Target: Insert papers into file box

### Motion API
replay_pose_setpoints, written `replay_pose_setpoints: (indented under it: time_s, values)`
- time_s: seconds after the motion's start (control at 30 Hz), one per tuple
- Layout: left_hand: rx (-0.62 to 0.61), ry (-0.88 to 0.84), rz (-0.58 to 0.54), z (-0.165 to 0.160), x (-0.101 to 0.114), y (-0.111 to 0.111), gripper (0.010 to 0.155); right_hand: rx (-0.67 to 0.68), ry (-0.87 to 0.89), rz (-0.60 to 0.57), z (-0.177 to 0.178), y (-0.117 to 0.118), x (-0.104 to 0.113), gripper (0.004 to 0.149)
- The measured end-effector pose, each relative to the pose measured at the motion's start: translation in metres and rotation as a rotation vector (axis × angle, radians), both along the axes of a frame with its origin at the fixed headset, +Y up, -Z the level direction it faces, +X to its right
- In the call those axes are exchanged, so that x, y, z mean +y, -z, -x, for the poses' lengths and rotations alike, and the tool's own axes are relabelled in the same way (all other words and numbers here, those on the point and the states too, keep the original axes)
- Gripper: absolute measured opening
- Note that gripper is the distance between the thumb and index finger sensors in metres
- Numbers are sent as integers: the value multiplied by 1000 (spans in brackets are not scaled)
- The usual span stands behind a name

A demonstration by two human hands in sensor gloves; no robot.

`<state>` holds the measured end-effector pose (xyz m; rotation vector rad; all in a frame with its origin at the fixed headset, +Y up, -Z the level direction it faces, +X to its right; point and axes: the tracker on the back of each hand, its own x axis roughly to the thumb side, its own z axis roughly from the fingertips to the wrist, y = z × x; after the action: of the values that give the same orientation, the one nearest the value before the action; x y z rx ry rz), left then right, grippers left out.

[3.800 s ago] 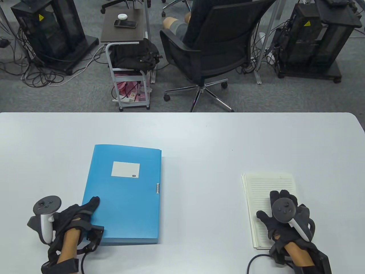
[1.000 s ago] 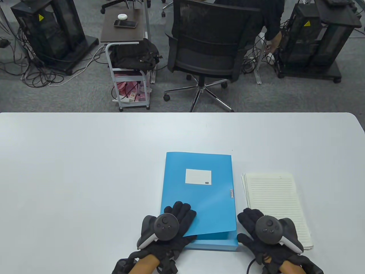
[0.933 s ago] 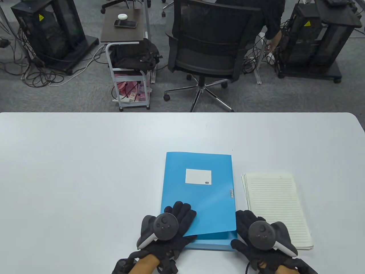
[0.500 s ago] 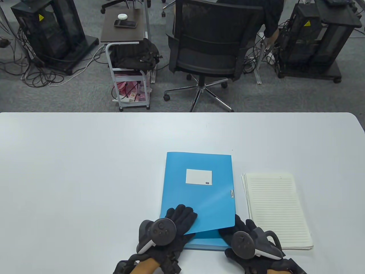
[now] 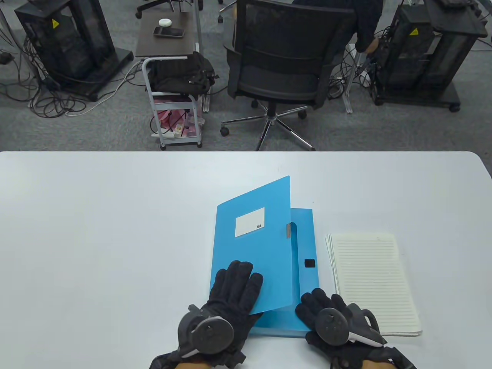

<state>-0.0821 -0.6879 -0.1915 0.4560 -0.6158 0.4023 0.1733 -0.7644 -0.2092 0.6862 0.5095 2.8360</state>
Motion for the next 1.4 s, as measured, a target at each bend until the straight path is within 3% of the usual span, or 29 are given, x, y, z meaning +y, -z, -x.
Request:
replay_pose_setpoints:
  time_s: [0.1,0.17,0.23,0.3,0.37,0.43,0.5,0.57,0.67,0.8,0.93,1.13,1.4]
  values:
    - [151,211,-279,-15,16,-21,94,6,8,3,-1,0,0,63]
    - [261,349,-522,-29,23,-39,97,15,37,30,-2,1,-1,64]
    - [300,494,-645,-39,23,-46,95,17,49,45,-3,2,0,65]
    - [341,621,-744,-40,28,-49,103,16,57,47,-4,2,-1,65]
    - [396,703,-790,-38,35,-51,100,19,57,45,-3,2,0,65]
    - [584,844,-639,-38,44,-44,86,23,50,42,-4,2,0,65]
    - [902,993,-449,-34,47,-25,78,23,65,51,-5,3,0,65]
    - [975,1067,-276,-26,41,-3,69,25,73,58,-5,4,1,64]
    - [974,1110,-13,-1,10,38,65,29,64,49,-5,4,1,63]
    - [1018,1028,224,40,-30,68,72,32,63,47,-6,5,1,63]
    - [1011,796,393,83,-52,78,75,37,33,16,-4,3,2,62]
    - [950,481,784,136,-89,87,78,38,50,25,-5,4,1,62]
    - [796,197,1115,161,-120,91,77,26,67,34,-5,5,2,60]
